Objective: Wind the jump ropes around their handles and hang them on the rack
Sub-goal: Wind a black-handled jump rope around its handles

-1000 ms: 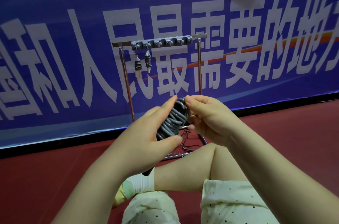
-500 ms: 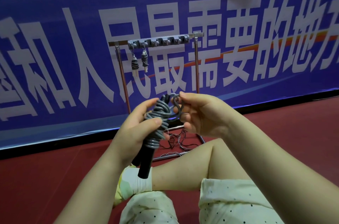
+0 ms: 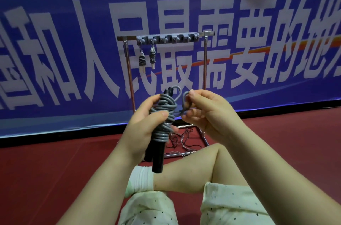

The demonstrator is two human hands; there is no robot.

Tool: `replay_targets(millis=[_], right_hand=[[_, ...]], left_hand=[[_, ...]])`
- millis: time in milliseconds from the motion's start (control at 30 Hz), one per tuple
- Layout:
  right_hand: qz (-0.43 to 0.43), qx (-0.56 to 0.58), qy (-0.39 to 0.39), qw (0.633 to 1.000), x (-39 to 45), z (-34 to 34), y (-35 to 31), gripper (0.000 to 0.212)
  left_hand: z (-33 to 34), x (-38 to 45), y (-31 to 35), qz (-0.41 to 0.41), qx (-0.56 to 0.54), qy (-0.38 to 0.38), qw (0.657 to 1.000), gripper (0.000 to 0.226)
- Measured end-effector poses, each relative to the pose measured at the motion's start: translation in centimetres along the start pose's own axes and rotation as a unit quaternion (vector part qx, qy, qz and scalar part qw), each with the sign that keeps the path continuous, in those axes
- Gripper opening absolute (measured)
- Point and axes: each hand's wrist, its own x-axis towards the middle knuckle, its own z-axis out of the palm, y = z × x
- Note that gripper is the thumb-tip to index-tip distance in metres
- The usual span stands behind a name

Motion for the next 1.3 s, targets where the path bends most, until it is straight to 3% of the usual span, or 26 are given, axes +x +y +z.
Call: replay_targets(millis=[133, 333, 433, 600, 833, 1067, 1300], right_hand=[[-0.04, -0.045, -0.039, 0.997, -0.5, -0.6, -0.8, 0.016], [-0.026, 0.165, -0.102, 0.981, -1.1, 0.9, -0.5, 0.039], [-0.032, 0.196, -0.114, 0.973, -0.9, 1.2, 0.1, 0.033], [-0.078, 0.096, -0.092, 0.988, -0.6, 1.2, 0.5, 0.024], [-0.166, -0.159, 0.04, 0.972, 0.0, 1.6, 0.7, 0.012], [-0.166, -0.246, 0.049, 0.954, 0.1, 1.9, -0.2, 0.017], [-0.128, -0.182, 0.052, 0.974, -0.3, 2.0, 0.4, 0.02]], left_hand=[[-0.4, 0.1, 0.1, -0.03, -0.116, -0.002, 0.993, 0.039], [0.5, 0.3, 0.3, -0.054, -0.177, -0.023, 0.982, 0.031], [0.1, 0.4, 0.4, -0.054, -0.193, -0.001, 0.98, 0.026], [-0.8, 0.3, 0.2, -0.03, -0.124, 0.007, 0.992, 0.041], [-0.4, 0.3, -0.3, 0.007, -0.046, 0.04, 0.998, 0.044], [-0.1, 0.2, -0.7, 0.064, 0.041, 0.04, 0.996, 0.058], [-0.2, -0.2, -0.5, 0.1, 0.102, 0.007, 0.99, 0.066]])
